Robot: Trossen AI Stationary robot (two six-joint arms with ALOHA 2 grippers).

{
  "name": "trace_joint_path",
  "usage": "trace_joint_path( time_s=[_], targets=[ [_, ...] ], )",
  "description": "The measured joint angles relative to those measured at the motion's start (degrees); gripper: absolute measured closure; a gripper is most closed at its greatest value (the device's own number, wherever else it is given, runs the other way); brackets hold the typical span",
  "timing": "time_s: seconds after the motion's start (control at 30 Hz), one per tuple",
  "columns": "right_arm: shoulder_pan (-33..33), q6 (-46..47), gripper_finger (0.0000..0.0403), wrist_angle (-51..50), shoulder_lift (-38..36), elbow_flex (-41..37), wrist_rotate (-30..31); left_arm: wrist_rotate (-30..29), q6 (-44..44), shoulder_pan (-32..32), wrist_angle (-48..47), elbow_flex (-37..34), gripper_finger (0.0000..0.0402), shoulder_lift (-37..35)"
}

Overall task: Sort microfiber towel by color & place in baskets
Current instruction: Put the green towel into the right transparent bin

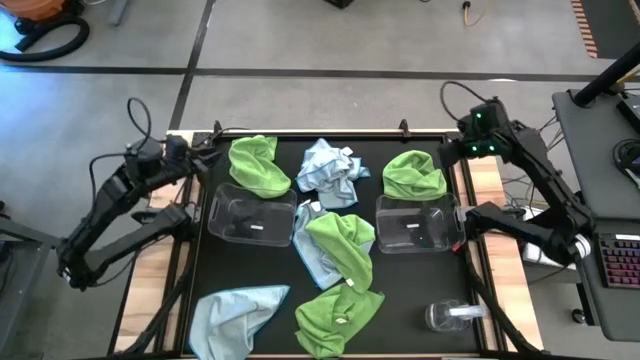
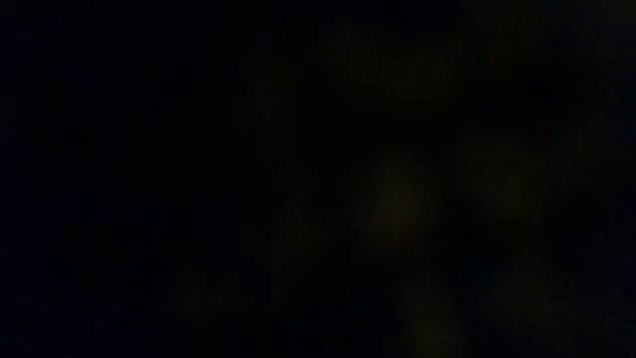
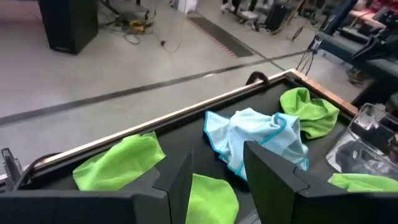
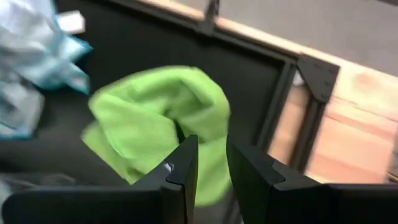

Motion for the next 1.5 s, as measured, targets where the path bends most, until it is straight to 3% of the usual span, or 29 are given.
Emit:
trace_joint_path(
  time_s=[0.47, 0.73, 1.07, 1.5],
  targets=[
    [0.15, -4.42, 0.0323, -4.27, 9.19, -1.72, 0.19, -0.17, 0.02, 0.00, 1.40, 1.91, 0.0274, 8.79],
    [1.22, -3.38, 0.0323, -3.49, 9.41, -3.70, 0.52, -0.17, 1.11, 0.00, 4.54, 2.17, 0.0274, 12.38],
    [9.94, 1.27, 0.0323, 1.73, 11.02, -9.99, 0.12, 0.54, 3.26, 0.00, 6.37, 2.19, 0.0274, 16.15],
    [17.21, 2.16, 0.0323, 5.41, 20.46, -11.63, 0.19, 3.02, 6.25, 0.00, 8.07, 2.19, 0.0274, 17.49]
  ],
)
